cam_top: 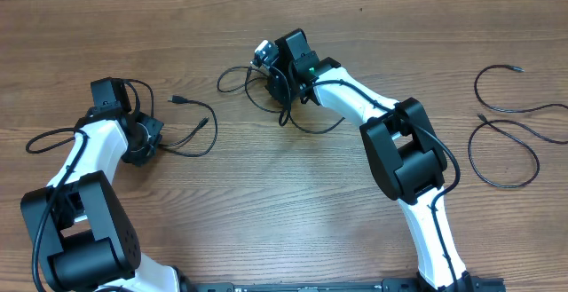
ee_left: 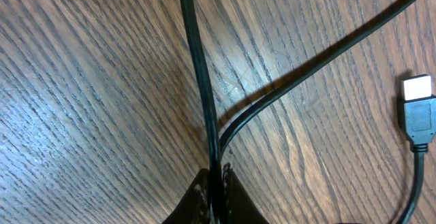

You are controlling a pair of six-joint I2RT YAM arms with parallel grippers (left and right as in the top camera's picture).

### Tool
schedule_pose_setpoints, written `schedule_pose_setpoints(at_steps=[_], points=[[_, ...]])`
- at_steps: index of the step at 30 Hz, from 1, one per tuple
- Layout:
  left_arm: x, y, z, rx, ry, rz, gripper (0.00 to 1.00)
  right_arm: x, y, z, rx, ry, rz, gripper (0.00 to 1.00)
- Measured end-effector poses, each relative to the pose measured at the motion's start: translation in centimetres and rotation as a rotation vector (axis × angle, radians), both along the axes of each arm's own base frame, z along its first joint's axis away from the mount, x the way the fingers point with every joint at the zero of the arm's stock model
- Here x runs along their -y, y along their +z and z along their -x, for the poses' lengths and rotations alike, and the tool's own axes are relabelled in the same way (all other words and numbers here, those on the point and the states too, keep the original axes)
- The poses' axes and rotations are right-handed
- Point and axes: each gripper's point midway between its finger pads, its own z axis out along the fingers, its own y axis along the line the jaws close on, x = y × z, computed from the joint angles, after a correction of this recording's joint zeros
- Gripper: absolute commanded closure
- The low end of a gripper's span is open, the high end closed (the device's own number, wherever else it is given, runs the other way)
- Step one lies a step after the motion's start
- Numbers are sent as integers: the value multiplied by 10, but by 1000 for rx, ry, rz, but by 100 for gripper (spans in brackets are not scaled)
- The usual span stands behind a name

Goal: Untangle cables

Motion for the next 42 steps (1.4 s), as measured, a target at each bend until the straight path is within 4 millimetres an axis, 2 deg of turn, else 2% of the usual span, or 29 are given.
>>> schedule_pose_setpoints(at_steps=[6,9,15,16,20,24,25,26,27,30,31,33,35,42], points=[[0,0,0,0,0,0,92,6,0,-3,11,-25,34,96],[0,0,0,0,0,0,87,8,0,-5,15,-34,41,96],[0,0,-2,7,-16,-3,32,9,0,-5,19,-39,47,96],[0,1,-2,8,-13,-1,26,9,0,-6,19,-39,47,96],[0,1,-2,10,-18,-1,11,9,0,-6,21,-41,50,96],[0,2,-5,22,-26,-7,0,10,0,-6,23,-43,52,96],[0,2,-6,24,-30,-9,1,10,0,-6,23,-43,52,96],[-1,2,-6,26,-32,-10,1,10,0,-6,23,-42,52,92],[-1,2,-7,27,-34,-11,0,10,0,-6,22,-46,52,83],[-1,2,-7,30,-40,-14,0,13,1,-10,34,-67,60,33],[-1,2,-8,31,-42,-15,0,15,2,-13,38,-77,59,25],[-1,2,-8,32,-42,-15,1,19,4,-17,44,-95,57,20],[-1,2,-8,32,-42,-15,0,22,4,-19,42,-108,52,18],[2,2,-6,27,-67,-1,0,22,4,-20,34,-129,39,17]])
